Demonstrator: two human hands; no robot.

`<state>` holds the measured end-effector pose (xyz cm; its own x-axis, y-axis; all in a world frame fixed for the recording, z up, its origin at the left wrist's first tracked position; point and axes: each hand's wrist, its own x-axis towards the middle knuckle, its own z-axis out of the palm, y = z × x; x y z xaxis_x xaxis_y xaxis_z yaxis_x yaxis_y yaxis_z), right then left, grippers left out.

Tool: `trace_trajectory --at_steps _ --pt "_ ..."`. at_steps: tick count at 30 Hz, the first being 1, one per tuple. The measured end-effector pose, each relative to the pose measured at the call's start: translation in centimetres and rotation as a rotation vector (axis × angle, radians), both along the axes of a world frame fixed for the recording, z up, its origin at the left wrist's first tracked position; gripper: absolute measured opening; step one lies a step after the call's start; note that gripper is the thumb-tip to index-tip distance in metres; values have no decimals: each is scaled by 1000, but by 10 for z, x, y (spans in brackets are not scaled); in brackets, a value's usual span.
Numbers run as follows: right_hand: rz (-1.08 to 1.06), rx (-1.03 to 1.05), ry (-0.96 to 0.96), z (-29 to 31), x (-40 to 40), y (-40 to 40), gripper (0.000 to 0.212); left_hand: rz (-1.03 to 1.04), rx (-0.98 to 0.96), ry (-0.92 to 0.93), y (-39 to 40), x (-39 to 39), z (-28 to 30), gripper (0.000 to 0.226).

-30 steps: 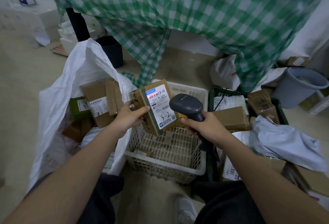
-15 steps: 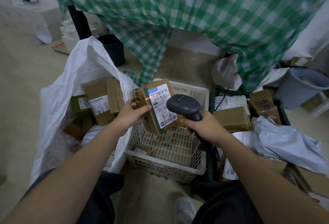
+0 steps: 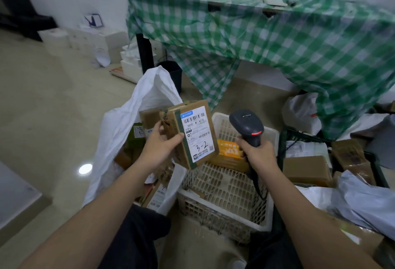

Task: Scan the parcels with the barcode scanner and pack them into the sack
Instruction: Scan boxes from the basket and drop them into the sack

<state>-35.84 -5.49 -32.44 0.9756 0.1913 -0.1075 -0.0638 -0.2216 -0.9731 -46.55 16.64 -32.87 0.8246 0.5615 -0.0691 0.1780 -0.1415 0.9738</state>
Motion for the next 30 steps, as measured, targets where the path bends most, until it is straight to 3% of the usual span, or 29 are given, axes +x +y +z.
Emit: trace_trajectory --at_steps 5,8,10,15,20,24,30 --pt "6 11 -46 -6 -3 51 24 137 206 -59 44 -39 17 39" --pt "35 -27 -74 -11 -6 79 22 170 310 -2 70 -55 18 38" --pt "53 -58 -87 -14 -7 92 23 165 365 107 84 -56 11 44" --pt "50 -121 -97 -30 1 109 25 112 515 347 103 -16 -28 85" --pt "-27 -89 -40 -49 22 116 27 0 638 311 104 47 -75 67" --pt "-16 -84 -24 -60 34 121 29 54 648 361 126 71 -106 76" --pt "-39 -44 26 -76 45 131 26 71 1139 320 137 74 -130 92"
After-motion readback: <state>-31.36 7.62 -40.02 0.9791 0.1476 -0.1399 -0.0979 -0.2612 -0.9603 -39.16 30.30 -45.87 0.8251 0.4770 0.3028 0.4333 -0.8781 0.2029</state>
